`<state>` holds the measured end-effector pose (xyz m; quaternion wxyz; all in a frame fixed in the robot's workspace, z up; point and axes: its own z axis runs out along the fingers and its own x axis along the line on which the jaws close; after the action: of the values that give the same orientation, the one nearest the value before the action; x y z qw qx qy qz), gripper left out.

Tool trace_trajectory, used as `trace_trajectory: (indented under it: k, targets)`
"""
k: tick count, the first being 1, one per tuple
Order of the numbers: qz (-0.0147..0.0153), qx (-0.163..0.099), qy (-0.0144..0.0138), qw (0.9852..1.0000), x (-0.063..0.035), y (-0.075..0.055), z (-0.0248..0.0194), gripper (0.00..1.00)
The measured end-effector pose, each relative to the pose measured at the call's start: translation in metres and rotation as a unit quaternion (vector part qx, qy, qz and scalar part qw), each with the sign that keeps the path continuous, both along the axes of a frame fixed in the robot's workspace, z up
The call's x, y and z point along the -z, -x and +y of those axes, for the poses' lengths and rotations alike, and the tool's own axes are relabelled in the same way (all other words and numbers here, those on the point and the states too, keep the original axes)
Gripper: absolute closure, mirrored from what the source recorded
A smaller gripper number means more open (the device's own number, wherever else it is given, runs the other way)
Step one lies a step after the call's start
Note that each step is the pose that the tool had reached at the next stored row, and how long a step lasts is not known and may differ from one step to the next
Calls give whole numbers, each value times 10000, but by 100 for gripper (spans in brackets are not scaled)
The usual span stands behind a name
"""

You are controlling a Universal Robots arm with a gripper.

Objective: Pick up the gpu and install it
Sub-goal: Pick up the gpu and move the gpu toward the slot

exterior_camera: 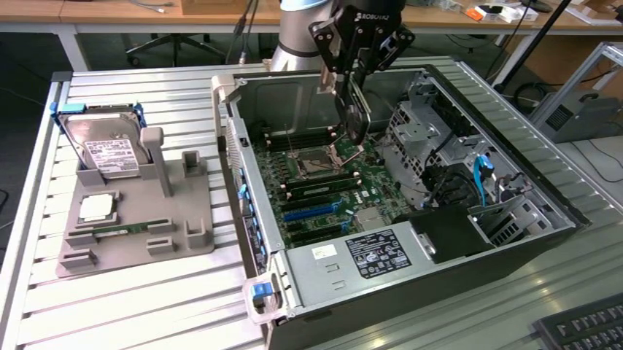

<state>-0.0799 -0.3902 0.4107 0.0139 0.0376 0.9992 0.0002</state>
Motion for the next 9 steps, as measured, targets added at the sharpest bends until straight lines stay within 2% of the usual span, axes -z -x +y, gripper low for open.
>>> trace_trajectory:
  k: [9]
  targets:
    - [0,0,0,10000,29,-5,0,73]
